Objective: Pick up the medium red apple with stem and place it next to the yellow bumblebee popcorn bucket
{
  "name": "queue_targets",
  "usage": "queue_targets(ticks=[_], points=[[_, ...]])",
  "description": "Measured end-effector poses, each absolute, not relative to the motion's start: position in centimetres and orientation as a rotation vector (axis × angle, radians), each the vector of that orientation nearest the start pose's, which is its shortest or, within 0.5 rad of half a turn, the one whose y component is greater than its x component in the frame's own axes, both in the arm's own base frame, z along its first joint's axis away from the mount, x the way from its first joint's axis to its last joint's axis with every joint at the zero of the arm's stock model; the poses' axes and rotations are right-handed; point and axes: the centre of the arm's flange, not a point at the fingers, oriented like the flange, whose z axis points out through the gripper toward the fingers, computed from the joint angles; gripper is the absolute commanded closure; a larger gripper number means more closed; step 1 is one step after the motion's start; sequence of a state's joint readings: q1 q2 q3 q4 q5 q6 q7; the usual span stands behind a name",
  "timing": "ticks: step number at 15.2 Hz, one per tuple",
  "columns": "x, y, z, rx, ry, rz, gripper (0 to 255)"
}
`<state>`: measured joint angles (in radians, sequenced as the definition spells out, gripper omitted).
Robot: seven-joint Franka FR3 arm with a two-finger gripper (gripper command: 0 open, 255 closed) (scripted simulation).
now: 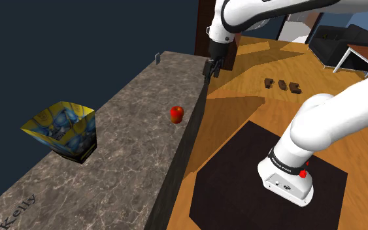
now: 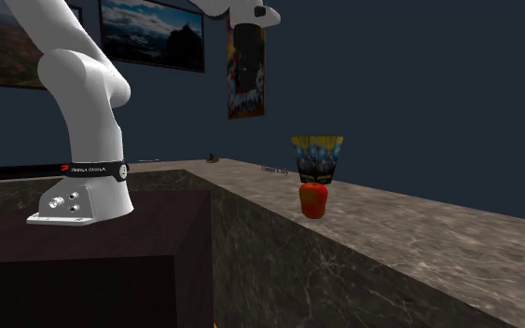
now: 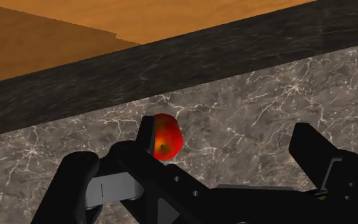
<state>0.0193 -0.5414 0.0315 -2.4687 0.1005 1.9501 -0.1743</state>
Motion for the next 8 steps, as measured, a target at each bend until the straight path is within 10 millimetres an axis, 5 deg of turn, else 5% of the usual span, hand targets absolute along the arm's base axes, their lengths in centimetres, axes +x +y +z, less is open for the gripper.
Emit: queue_targets(ticks=[8], points=[[45.5,1.8,40.9,-3.007,-0.402,-0.047,0]])
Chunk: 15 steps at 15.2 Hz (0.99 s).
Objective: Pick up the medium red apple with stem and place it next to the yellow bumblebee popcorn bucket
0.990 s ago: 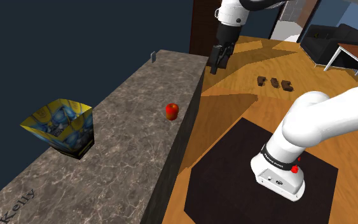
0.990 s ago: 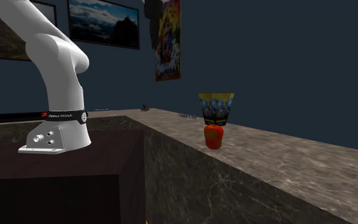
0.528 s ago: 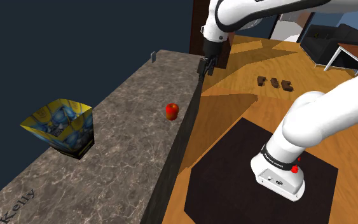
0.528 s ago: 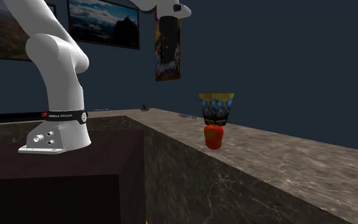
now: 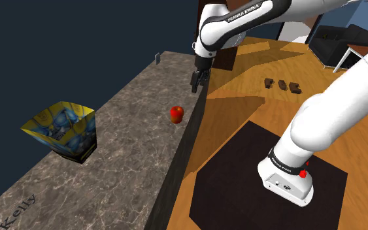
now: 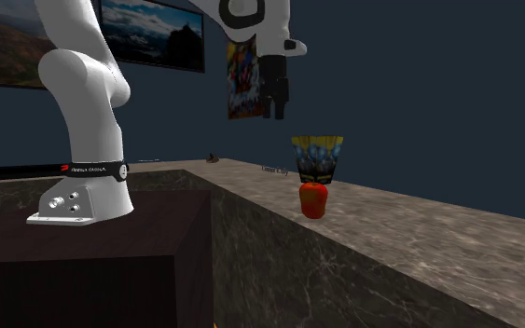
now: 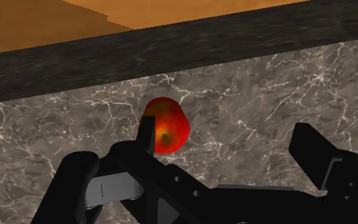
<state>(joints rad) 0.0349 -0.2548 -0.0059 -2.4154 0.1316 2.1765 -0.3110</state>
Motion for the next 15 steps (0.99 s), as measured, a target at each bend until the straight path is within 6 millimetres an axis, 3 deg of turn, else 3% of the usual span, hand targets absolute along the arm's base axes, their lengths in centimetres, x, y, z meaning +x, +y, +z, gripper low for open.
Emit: queue_targets(ticks=[15], points=[[59.0,2.1,25.9,-2.913,-0.620,-0.055,0]])
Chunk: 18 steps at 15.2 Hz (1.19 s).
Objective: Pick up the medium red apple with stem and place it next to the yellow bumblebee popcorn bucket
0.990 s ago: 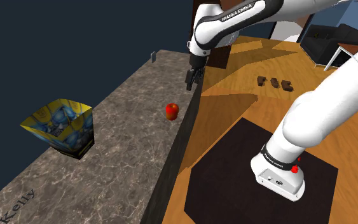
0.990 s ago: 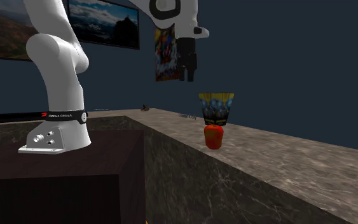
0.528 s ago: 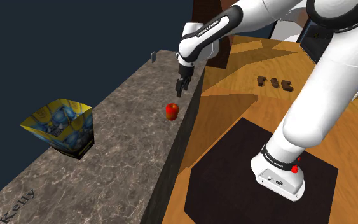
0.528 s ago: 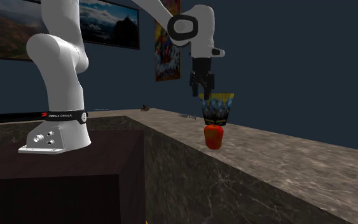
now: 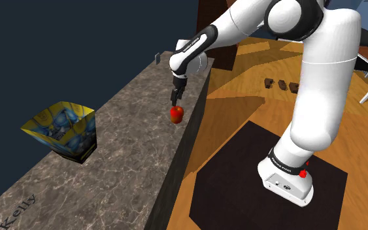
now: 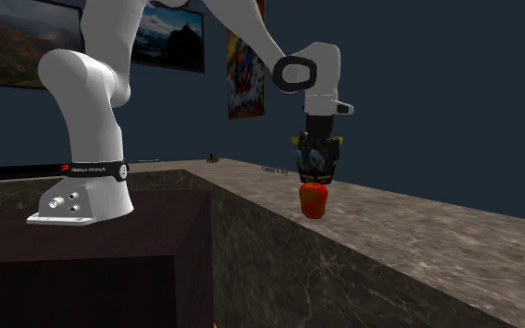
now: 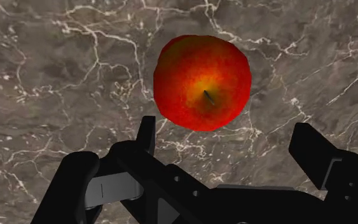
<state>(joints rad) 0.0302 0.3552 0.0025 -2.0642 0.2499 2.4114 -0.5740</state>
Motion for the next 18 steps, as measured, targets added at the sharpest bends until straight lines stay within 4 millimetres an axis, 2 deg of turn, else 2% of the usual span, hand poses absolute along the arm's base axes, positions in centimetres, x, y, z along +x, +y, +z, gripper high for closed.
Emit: queue_targets(ticks=[1,4,10,16,17,18], points=[[60.1,2.3,24.8,-2.906,-0.634,-0.055,0],[61.1,2.5,23.0,-2.897,-0.652,-0.055,0],[61.2,3.1,19.8,-2.896,-0.654,-0.055,0],[61.2,3.2,19.5,-2.896,-0.654,-0.055,0],[61.2,3.2,19.5,-2.896,-0.654,-0.055,255],[61.3,3.2,19.6,-2.896,-0.654,-0.058,255]])
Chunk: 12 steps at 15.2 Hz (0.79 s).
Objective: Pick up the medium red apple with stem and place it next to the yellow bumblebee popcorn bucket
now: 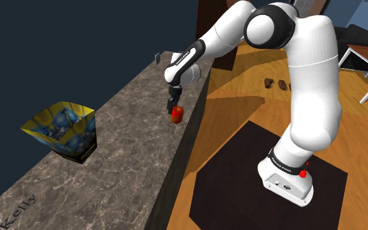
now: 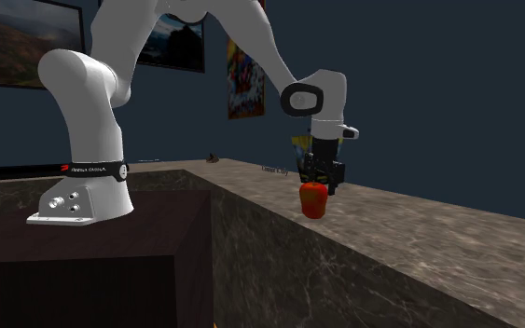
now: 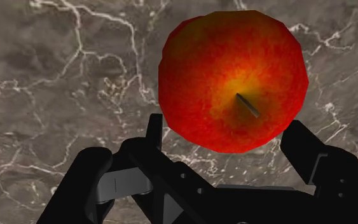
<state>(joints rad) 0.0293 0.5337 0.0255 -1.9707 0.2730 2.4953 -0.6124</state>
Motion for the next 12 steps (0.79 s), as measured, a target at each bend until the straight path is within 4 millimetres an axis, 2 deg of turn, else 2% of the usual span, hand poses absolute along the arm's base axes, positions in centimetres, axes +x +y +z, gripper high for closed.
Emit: queue_targets(ticks=[9,12], points=[[61.3,3.2,19.6,-2.896,-0.655,-0.061,255],[61.2,3.2,20.6,-2.896,-0.654,-0.056,255]])
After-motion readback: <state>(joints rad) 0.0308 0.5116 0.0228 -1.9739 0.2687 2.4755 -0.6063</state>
